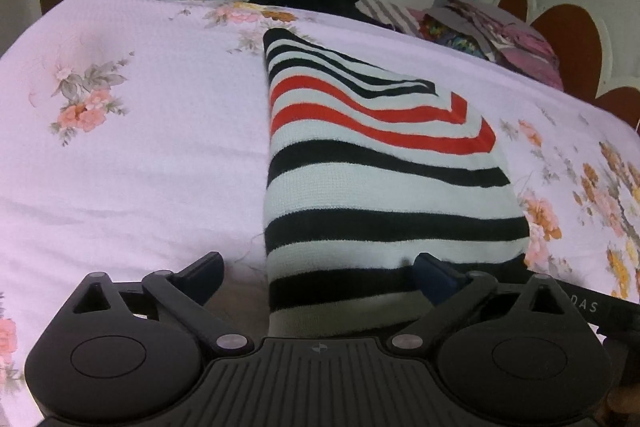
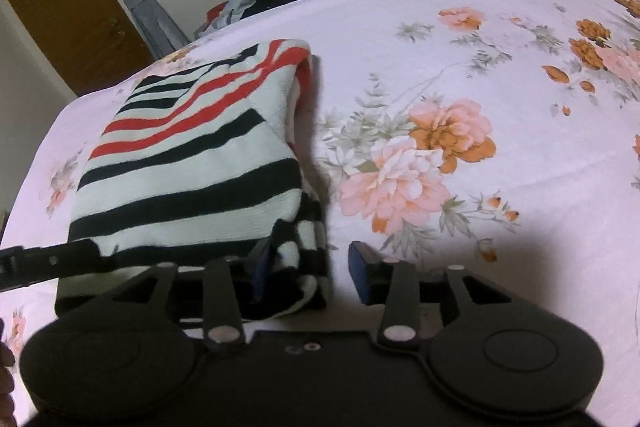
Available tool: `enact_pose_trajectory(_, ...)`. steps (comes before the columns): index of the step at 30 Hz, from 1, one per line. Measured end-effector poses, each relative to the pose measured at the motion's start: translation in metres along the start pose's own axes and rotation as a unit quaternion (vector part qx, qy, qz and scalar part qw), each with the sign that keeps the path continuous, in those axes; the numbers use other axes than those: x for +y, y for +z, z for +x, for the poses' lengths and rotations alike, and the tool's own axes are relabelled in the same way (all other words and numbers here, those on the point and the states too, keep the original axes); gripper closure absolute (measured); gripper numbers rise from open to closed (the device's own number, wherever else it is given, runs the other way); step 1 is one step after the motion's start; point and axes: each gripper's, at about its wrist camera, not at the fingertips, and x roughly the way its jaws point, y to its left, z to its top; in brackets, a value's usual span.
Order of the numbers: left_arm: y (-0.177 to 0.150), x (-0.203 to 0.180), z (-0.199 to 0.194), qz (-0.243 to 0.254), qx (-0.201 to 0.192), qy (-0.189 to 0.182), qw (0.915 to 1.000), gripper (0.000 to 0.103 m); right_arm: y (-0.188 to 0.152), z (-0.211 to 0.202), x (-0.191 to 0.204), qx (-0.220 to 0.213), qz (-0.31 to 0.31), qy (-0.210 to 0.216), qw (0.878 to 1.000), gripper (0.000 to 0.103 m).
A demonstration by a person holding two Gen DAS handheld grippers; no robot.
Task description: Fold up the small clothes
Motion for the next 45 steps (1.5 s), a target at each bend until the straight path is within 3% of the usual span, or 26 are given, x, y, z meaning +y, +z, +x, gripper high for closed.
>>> enact_pose_trajectory(6,0.003,-0.004,-0.021,-0.012,-0.005,0.011,0.9999,0.0,0.007,-0.012,0.003,0.008,0.008,0.006,1.0,0.047)
enact_pose_trajectory(11,0.002,-0.019,-0.038,0.001,0.018,0.067,0.9976,0.0,0.008,-0.038,0.007,-0.005,-0.011,0.021,1.0,0.041)
enact_pose_trajectory(17,-0.015,-0.038,-0.092,0.025,-0.032,0.077,0.9962,0.0,0.001,-0.096,0.013,-0.012,-0.061,0.048,0.997,0.03)
enact_pose_trajectory(23,-0.051,-0.062,-0.16,0.017,-0.078,0.104,0.9914,0.0,-0.018,-0.171,0.013,-0.038,-0.114,0.071,0.99,0.019)
enact_pose_trajectory(31,-0.123,-0.093,-0.235,0.02,-0.087,0.16,0.983,0.0,-0.058,-0.267,0.004,-0.09,-0.162,0.072,0.98,0.012)
enact_pose_trajectory(37,-0.165,-0.111,-0.289,0.026,-0.114,0.166,0.9792,0.0,-0.086,-0.321,0.002,-0.129,-0.184,0.04,0.974,0.004)
enact_pose_trajectory(45,-0.183,-0.115,-0.34,-0.003,-0.143,0.158,0.977,0.0,-0.102,-0.353,-0.004,-0.153,-0.185,0.052,0.969,0.002)
